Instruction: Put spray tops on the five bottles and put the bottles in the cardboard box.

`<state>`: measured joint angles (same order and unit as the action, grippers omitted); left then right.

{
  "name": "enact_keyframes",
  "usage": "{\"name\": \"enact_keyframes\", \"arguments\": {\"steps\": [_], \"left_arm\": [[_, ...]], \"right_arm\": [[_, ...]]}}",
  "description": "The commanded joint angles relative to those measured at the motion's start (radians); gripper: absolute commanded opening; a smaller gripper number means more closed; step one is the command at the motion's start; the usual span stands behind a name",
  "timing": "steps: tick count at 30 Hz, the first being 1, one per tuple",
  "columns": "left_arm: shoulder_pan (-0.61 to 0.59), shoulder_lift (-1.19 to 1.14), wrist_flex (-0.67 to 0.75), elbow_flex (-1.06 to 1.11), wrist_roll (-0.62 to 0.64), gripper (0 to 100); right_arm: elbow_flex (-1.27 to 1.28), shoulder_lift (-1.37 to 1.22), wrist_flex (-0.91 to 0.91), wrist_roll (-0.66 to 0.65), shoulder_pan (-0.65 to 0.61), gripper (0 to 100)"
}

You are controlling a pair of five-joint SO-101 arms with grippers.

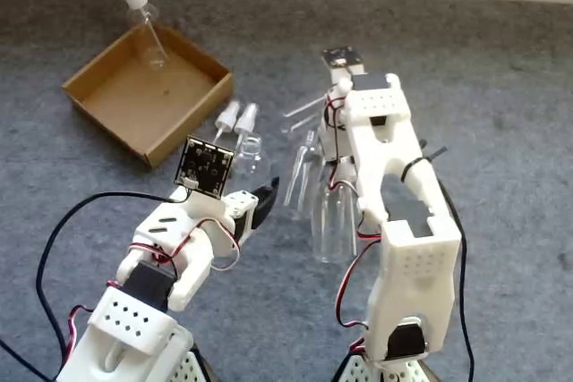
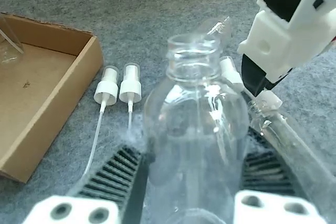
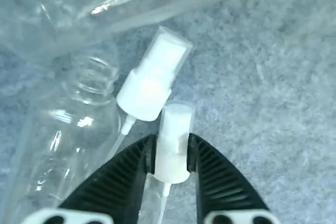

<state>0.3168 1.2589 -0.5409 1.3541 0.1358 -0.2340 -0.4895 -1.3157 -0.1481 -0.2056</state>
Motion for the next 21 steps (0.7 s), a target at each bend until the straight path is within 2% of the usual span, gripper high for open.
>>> {"name": "enact_keyframes", "arguments": {"steps": [1,15,21], "left_arm": [[0.008,0.022,0.028,0.007,0.012,11],[0.008,0.022,0.028,0.008,0.012,11],[0.015,0.022,0.028,0.012,0.012,11]], "right_arm": [[0.021,0.013,0.002,-0.006,-0.013,10.7],[0.054,0.012,-0.005,-0.008,-0.01,12.2],[0.045,0.018,-0.005,-0.008,0.022,0.1]]}}
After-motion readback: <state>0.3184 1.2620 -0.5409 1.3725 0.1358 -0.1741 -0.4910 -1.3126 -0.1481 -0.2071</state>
